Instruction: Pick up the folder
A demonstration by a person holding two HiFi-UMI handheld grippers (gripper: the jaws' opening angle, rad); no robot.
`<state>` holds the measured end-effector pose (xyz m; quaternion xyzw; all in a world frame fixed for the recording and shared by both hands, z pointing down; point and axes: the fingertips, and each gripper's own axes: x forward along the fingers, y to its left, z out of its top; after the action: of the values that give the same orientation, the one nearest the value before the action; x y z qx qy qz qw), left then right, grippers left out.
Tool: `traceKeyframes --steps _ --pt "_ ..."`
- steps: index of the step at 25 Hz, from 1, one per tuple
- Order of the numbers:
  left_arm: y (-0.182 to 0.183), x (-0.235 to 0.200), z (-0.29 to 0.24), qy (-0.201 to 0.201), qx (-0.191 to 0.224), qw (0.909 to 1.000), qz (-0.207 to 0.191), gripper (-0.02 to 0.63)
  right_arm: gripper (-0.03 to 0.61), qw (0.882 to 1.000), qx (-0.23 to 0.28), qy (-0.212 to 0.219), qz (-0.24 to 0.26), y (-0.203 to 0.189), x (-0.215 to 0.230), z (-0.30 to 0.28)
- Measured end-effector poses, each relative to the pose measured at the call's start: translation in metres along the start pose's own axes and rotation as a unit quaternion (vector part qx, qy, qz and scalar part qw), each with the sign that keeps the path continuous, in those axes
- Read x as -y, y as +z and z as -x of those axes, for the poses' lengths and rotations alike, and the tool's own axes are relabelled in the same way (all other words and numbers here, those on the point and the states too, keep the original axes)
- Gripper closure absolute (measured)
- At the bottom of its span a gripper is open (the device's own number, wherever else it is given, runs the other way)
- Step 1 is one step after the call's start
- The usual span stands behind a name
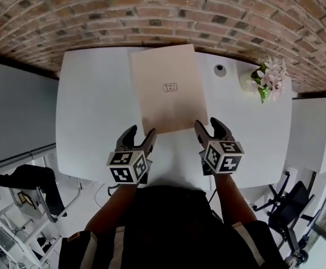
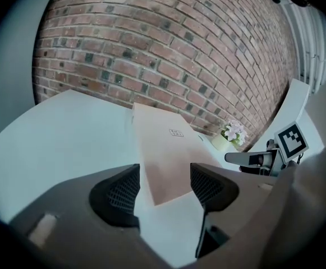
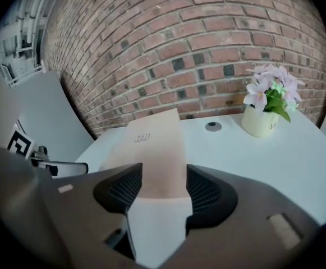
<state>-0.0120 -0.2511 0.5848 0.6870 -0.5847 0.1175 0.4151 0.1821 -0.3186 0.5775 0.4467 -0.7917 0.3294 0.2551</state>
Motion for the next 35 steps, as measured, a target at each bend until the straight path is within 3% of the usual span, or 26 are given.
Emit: traceKeyframes --steps 10,19,27,35 --pt "-0.005 -0.016 -0.039 0.005 -0.036 0.9986 0.039 0.308 0.282 0.998 -0.05 0.025 -0.021 -0.004 0.022 -0.042" --pt "-0.012 -0.015 -0.056 -0.009 -0.061 0.9972 0.043 0.308 0.236 0.992 -0.085 0.076 -0.051 -0.011 0.023 -0.062" --pt "-0.011 -0.016 -0.058 -0.012 -0.046 0.9977 0.048 0.311 0.272 0.99 -0.081 0.099 -0.065 -0.009 0.018 -0.065" --pt "0.003 -0.009 -0.048 -0.012 -0.008 0.9992 0.037 0.318 0.284 0.995 -0.049 0.069 -0.052 0.0 0.011 -0.051"
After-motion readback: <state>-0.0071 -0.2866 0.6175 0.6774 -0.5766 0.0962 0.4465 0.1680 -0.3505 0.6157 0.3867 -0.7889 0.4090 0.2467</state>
